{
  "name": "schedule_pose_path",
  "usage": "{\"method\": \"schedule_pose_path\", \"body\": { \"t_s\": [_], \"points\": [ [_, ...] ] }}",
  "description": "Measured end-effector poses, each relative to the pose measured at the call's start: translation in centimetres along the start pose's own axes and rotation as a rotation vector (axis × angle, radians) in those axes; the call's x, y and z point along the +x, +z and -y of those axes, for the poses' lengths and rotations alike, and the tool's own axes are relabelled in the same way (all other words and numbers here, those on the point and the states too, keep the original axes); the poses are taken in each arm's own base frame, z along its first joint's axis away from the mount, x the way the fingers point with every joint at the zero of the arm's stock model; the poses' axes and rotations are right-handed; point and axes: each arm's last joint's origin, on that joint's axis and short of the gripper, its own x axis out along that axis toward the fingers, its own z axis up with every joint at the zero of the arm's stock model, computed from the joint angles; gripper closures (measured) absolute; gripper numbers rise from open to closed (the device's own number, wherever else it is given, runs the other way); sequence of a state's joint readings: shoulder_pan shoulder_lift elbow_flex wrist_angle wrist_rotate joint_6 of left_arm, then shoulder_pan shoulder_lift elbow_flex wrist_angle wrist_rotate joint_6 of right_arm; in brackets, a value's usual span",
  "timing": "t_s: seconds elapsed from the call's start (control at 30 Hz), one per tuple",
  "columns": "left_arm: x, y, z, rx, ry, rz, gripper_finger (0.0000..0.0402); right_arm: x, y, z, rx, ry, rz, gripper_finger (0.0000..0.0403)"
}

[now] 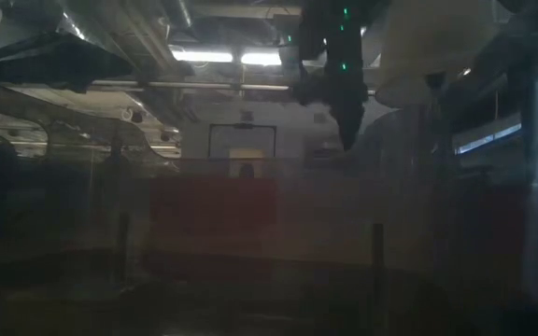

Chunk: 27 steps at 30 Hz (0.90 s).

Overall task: Stack baskets by color
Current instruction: Stack the top black bin on the bottom black bin

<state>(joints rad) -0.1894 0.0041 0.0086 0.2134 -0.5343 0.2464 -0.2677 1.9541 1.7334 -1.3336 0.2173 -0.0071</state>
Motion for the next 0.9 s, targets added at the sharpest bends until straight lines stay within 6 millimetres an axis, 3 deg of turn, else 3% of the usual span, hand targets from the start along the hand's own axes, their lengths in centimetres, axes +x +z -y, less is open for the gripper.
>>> {"method": "schedule_pose_path", "body": {
  "t_s": [0.37,0.67,0.9],
  "points": [
    [0.0,0.0,0.0,0.0,0.0,0.0,0.0269,-6.2,0.4,-2.7,-0.137,-0.078,0.138,0.0402],
    [0.0,0.0,0.0,0.0,0.001,0.0,0.0269,-10.4,-0.7,-7.7,-0.335,-0.063,0.247,0.0403],
    [0.0,0.3,0.1,-0.099,-0.037,0.029,0.0269,-12.1,-2.2,-12.0,-0.573,-0.033,0.3,0.0403]
  ]
}}
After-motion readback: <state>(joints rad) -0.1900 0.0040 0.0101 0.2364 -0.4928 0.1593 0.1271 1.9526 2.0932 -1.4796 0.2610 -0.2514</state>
